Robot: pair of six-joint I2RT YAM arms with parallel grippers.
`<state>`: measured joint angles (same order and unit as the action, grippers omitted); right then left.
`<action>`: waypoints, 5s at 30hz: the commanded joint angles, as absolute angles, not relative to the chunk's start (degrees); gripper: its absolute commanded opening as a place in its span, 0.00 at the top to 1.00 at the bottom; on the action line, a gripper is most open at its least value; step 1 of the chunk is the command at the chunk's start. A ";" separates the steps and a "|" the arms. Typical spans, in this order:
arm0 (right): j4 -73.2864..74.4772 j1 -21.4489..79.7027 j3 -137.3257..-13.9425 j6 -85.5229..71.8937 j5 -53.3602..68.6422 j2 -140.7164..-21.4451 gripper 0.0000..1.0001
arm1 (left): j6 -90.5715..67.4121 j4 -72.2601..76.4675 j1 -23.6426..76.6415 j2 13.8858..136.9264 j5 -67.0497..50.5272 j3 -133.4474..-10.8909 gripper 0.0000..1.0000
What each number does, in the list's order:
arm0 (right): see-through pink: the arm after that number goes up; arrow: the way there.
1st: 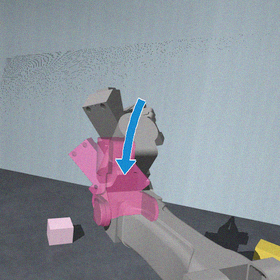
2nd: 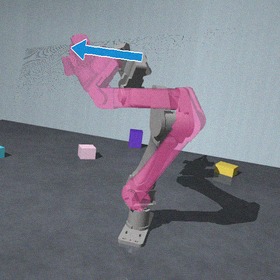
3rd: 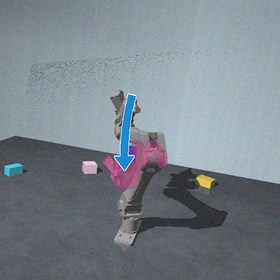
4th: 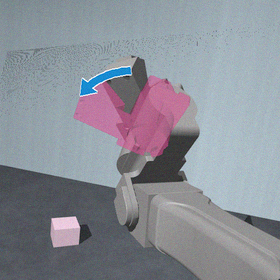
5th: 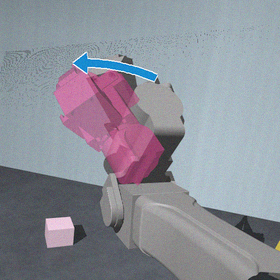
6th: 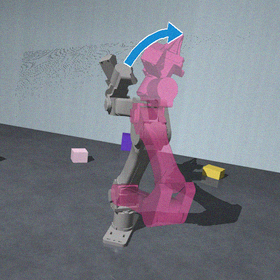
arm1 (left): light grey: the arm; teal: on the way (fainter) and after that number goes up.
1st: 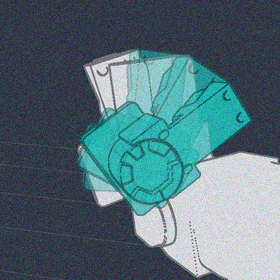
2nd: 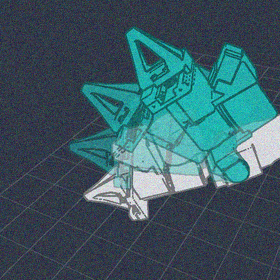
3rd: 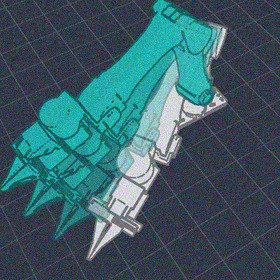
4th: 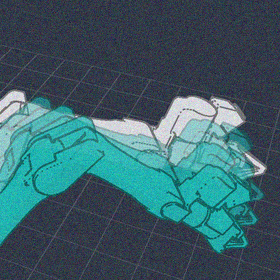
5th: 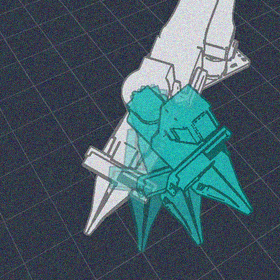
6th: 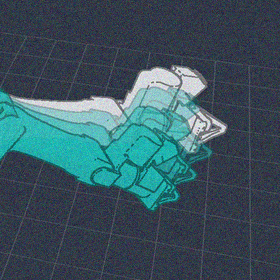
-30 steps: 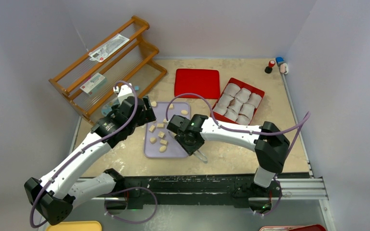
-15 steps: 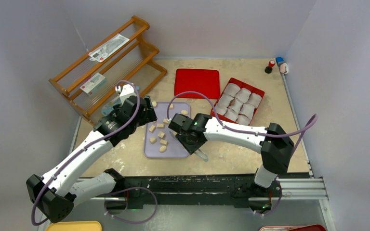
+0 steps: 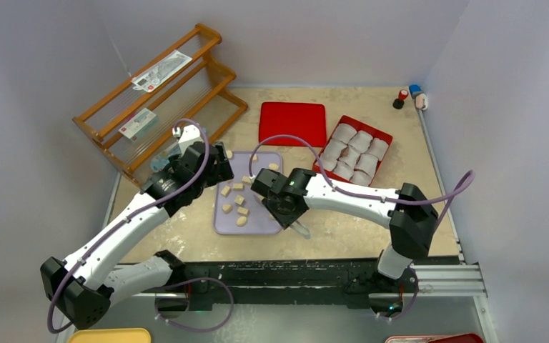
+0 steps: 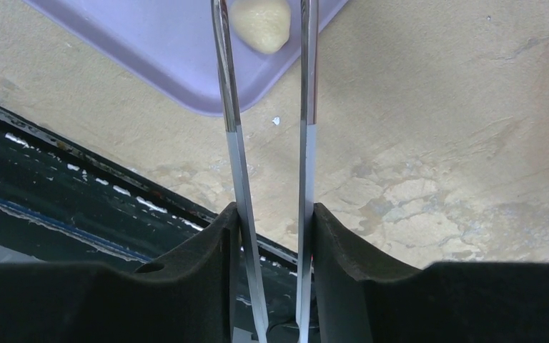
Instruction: Pack the chocolate
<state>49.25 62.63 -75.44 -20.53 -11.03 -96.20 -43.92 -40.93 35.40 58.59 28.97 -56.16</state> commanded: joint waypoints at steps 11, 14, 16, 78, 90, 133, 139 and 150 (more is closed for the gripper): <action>51.27 62.75 -75.00 -20.21 -11.89 -93.66 0.61 | -44.03 -37.65 35.69 59.85 29.38 -56.34 0.02; 50.85 62.70 -74.75 -19.94 -11.69 -94.06 0.61 | -44.05 -37.32 35.72 60.07 29.27 -56.38 0.02; 50.55 62.75 -74.98 -19.70 -11.40 -94.71 0.61 | -44.03 -37.35 35.70 60.32 29.27 -56.45 0.02; 32.06 59.06 -68.41 -16.20 -10.71 -92.05 1.00 | -42.20 -41.59 35.65 56.48 34.13 -57.87 0.01; 29.15 59.15 -64.47 -17.95 -15.24 -86.05 1.00 | -42.53 -42.69 35.60 55.45 33.89 -57.77 0.01; 31.92 59.15 -69.95 -14.53 -6.15 -95.94 0.65 | -43.07 -41.93 35.60 56.47 34.00 -56.71 0.00; 32.69 59.15 -71.39 -13.75 -5.03 -97.40 0.89 | -43.14 -41.92 35.60 56.69 34.08 -56.74 0.00; 33.29 59.15 -71.94 -13.32 -7.55 -92.82 1.00 | -42.47 -41.95 35.60 57.34 35.27 -58.11 0.00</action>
<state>31.40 59.22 -69.47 -14.04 -6.48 -97.58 -42.87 -42.54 35.40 57.01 33.52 -56.14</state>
